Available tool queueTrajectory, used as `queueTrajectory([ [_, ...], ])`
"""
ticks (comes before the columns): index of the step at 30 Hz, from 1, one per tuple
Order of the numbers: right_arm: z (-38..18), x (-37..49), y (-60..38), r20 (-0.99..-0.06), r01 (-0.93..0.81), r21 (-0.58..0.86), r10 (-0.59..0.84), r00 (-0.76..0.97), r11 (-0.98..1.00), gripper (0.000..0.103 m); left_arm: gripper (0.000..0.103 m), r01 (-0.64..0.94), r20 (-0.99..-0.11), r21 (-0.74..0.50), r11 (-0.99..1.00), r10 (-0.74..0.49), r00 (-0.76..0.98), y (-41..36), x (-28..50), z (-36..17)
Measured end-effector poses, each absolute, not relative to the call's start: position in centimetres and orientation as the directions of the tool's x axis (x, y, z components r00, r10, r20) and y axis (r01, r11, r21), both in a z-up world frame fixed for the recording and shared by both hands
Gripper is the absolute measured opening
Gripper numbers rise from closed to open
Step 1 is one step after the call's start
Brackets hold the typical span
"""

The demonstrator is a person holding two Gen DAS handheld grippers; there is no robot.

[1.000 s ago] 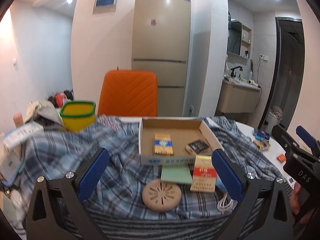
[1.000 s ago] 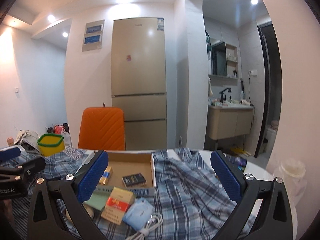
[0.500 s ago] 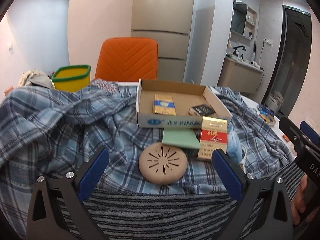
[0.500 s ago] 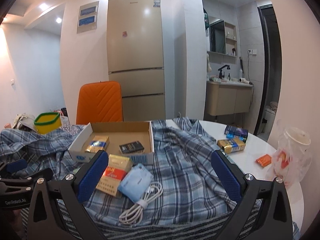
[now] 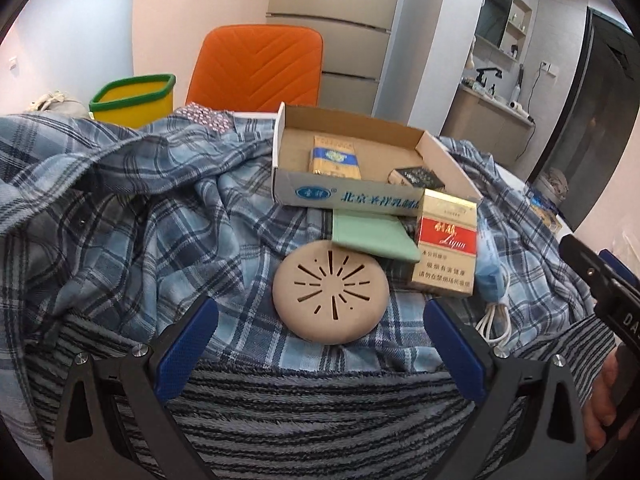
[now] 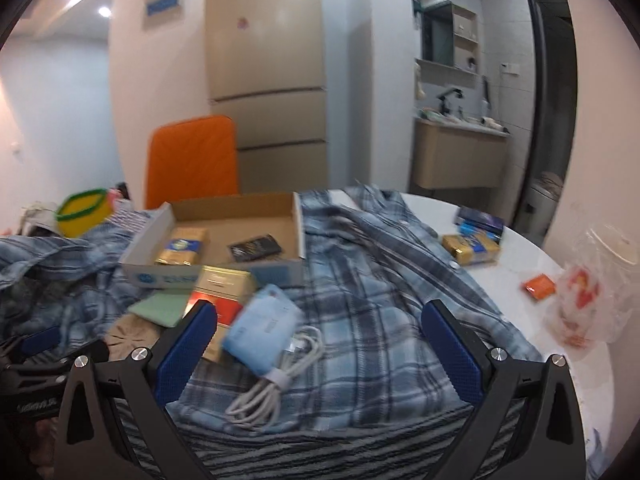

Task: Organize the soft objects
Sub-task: 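Lower the right gripper onto the white coiled cable and close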

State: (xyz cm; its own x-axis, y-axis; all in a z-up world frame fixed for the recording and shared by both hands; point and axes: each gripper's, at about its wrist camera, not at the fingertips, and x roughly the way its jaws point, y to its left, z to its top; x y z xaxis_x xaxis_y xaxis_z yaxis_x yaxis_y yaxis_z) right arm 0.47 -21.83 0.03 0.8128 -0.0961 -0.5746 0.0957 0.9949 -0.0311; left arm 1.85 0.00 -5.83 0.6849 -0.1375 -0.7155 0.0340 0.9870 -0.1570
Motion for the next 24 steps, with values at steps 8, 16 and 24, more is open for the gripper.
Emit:
queueTrajectory([
  [8, -2.6, 2.6, -21.0, -0.742, 0.036, 0.010, -0.017, 0.670, 0.999, 0.091, 0.102, 0.056, -0.711, -0.184, 0.981, -0.172, 0.682, 0.2, 2.0, -5.9],
  [16, -5.1, 4.6, -20.5, -0.839, 0.006, 0.058, 0.045, 0.542, 0.998, 0.065, 0.102, 0.068, -0.712, -0.188, 0.980, -0.184, 0.678, 0.1, 2.1, -5.9],
  [24, -6.3, 6.3, -20.0, -0.884, 0.014, 0.020, 0.011, 0.468, 1.000, 0.046, 0.102, 0.072, -0.718, -0.195, 0.978, -0.192, 0.669, 0.1, 2.2, -6.1],
])
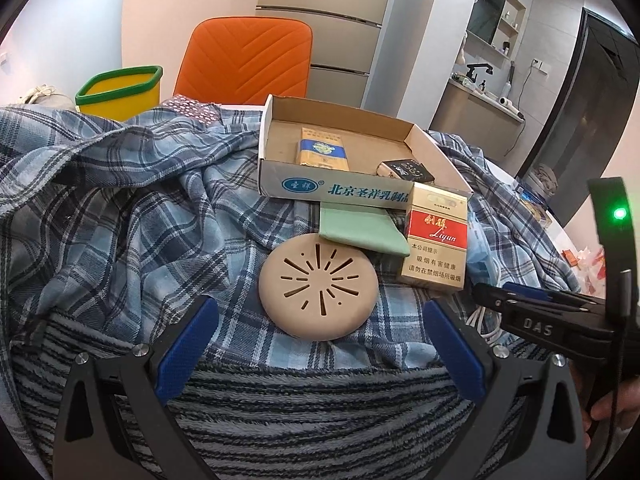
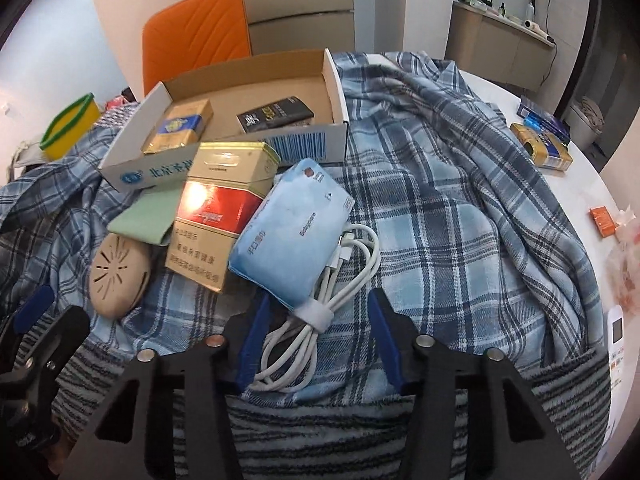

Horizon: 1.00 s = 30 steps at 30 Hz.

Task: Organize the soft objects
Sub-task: 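Lower the right gripper onto the white coiled cable and close, then hold the white cable up with the right gripper while the left gripper moves over the beige disc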

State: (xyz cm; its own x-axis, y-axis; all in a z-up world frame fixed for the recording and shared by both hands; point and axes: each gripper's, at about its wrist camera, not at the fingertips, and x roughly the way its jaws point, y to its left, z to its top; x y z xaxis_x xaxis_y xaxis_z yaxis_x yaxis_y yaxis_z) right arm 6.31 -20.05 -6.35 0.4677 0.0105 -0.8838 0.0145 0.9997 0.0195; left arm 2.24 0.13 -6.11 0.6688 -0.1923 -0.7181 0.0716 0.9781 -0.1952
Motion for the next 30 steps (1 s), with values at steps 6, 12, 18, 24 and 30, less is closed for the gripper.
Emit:
queueTrajectory([
  [6, -7.0, 6.6, -19.8, -0.888, 0.015, 0.009, 0.001, 0.459, 1.000, 0.040, 0.102, 0.073, -0.721, -0.195, 0.978, -0.193, 0.666, 0.0, 2.3, -6.2],
  [12, -6.6, 6.0, -19.7, -0.877, 0.003, 0.007, 0.004, 0.480, 1.000, 0.023, 0.102, 0.080, -0.719, -0.197, 0.977, -0.199, 0.666, 0.0, 2.3, -6.3],
  [18, -4.7, 4.8, -20.0, -0.848, -0.015, -0.012, -0.002, 0.530, 1.000, 0.023, 0.102, 0.081, -0.714, -0.192, 0.978, -0.196, 0.673, -0.1, 2.1, -6.2],
  [24, -1.8, 3.8, -20.8, -0.821, -0.062, 0.016, 0.049, 0.569, 0.998, 0.023, 0.102, 0.080, -0.708, -0.192, 0.978, -0.194, 0.679, 0.0, 1.9, -5.9],
  [30, -2.1, 2.2, -17.1, -0.865, -0.269, 0.015, 0.148, 0.480, 0.963, 0.023, 0.102, 0.078, -0.698, -0.191, 0.979, -0.191, 0.690, 0.0, 1.6, -5.7],
])
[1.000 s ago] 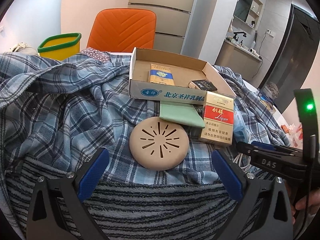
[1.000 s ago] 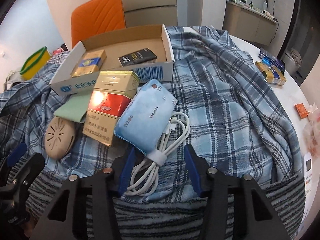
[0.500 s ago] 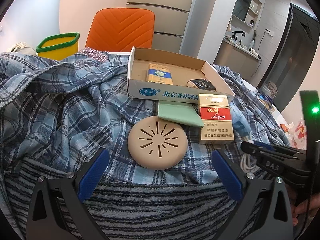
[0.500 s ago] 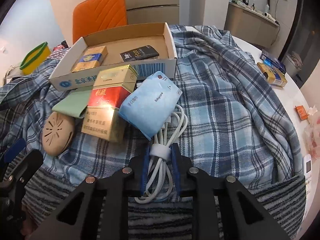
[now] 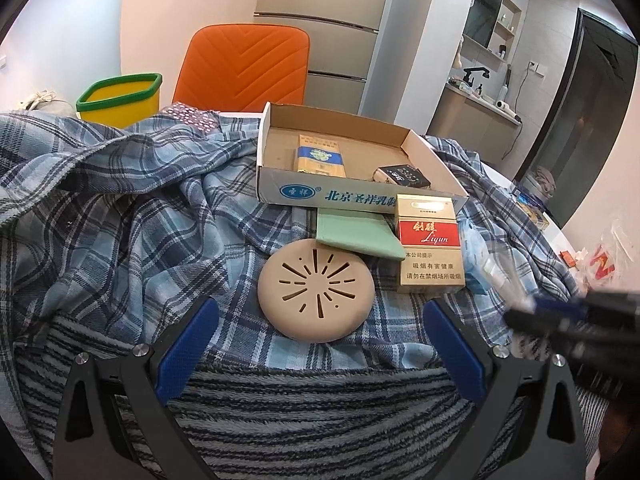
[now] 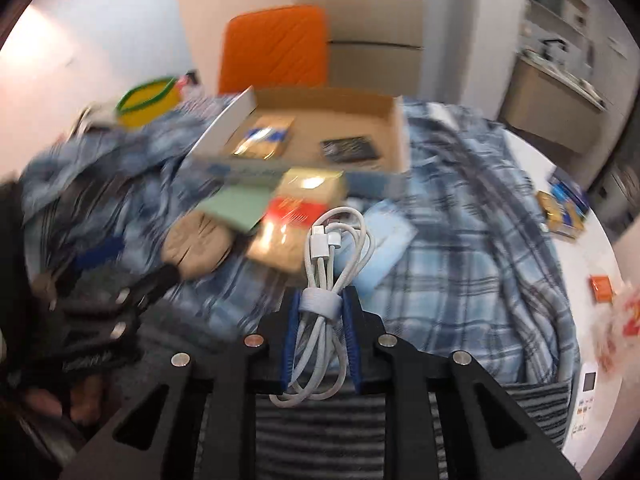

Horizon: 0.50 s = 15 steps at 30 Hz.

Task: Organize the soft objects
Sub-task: 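Hold the white cable up with the right gripper while the left gripper moves over the beige disc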

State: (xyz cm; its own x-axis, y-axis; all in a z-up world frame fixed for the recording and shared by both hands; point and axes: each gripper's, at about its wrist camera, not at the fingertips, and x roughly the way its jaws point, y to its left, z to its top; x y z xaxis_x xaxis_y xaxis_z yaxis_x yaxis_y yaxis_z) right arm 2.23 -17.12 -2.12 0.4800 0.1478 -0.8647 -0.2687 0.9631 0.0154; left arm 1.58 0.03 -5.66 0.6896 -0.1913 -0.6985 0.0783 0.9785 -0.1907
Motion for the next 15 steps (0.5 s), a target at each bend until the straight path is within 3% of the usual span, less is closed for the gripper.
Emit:
queueTrajectory([
  [4, -4.1, 1.7, -16.6, -0.895, -0.297, 0.079, 0.199, 0.400, 0.952, 0.023, 0.102, 0.076, -0.699, -0.194, 0.978, -0.192, 0.689, 0.1, 1.5, -5.6],
  [15, -6.3, 2.1, -16.3, -0.911, -0.205, 0.044, 0.123, 0.394, 0.978, 0.027, 0.102, 0.079, -0.698, -0.191, 0.978, -0.192, 0.690, 0.1, 1.5, -5.6],
])
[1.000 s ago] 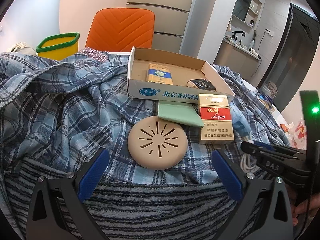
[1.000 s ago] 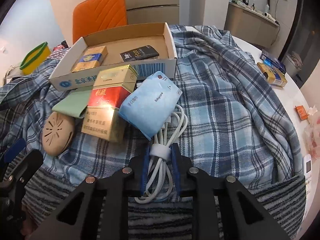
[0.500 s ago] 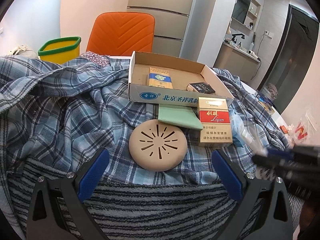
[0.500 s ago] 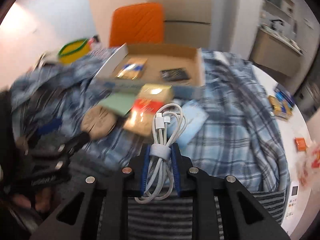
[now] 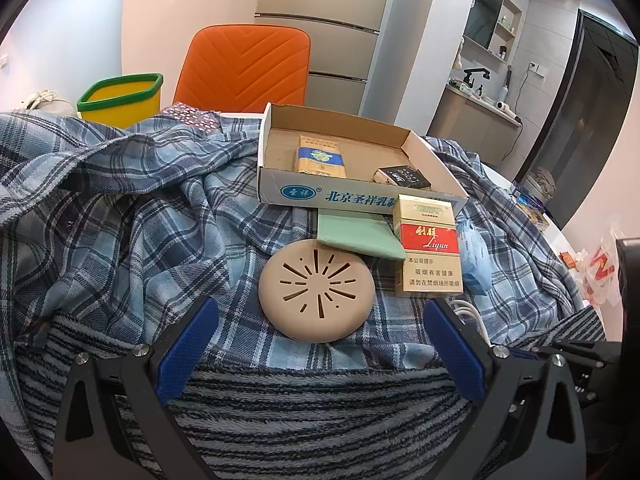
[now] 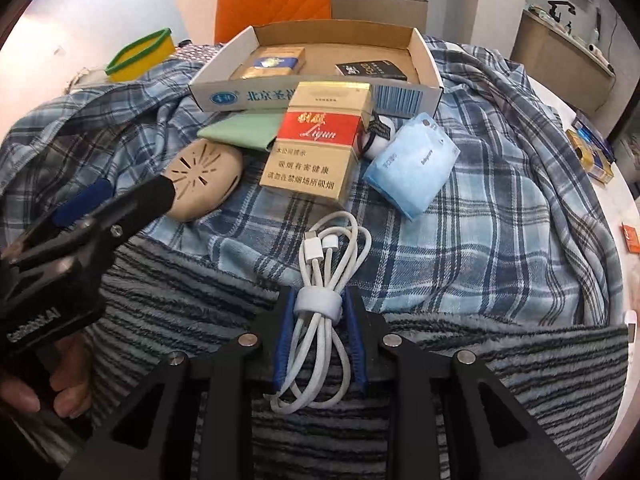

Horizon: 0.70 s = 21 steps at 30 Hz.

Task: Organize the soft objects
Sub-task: 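Hold the white cable up with the right gripper while the left gripper moves over the beige disc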

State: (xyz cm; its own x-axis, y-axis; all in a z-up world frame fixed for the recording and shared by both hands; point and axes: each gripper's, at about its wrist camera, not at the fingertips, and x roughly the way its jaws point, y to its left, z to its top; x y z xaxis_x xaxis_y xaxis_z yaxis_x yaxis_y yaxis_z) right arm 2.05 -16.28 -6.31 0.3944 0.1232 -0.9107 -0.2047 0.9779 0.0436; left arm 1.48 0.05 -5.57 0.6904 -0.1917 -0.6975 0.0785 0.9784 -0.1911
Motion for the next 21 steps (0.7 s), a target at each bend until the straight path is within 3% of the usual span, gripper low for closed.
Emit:
queueTrajectory([
  [6, -4.8, 0.7, -16.3, -0.858, -0.202, 0.005, 0.108, 0.502, 0.979, 0.023, 0.102, 0.090, -0.706, -0.190, 0.978, -0.200, 0.680, 0.0, 1.5, -5.4],
  [12, -1.9, 0.6, -17.2, -0.785, -0.208, 0.005, 0.133, 0.605, 0.978, 0.023, 0.100, 0.096, -0.668, -0.091, 0.991, -0.132, 0.732, -0.4, 0.9, -3.2],
  [16, 0.1, 1.0, -17.9, -0.698, -0.211, -0.001, 0.151, 0.700, 0.977, 0.023, 0.100, 0.108, -0.653, -0.033, 0.994, -0.103, 0.750, -0.3, 1.8, -2.2],
  [21, 0.6, 1.1, -18.3, -0.560, -0.186, -0.077, 0.112, 0.821, 0.980, 0.023, 0.095, 0.164, -0.650, -0.074, 0.984, -0.172, 0.740, 0.0, 3.7, -2.2],
])
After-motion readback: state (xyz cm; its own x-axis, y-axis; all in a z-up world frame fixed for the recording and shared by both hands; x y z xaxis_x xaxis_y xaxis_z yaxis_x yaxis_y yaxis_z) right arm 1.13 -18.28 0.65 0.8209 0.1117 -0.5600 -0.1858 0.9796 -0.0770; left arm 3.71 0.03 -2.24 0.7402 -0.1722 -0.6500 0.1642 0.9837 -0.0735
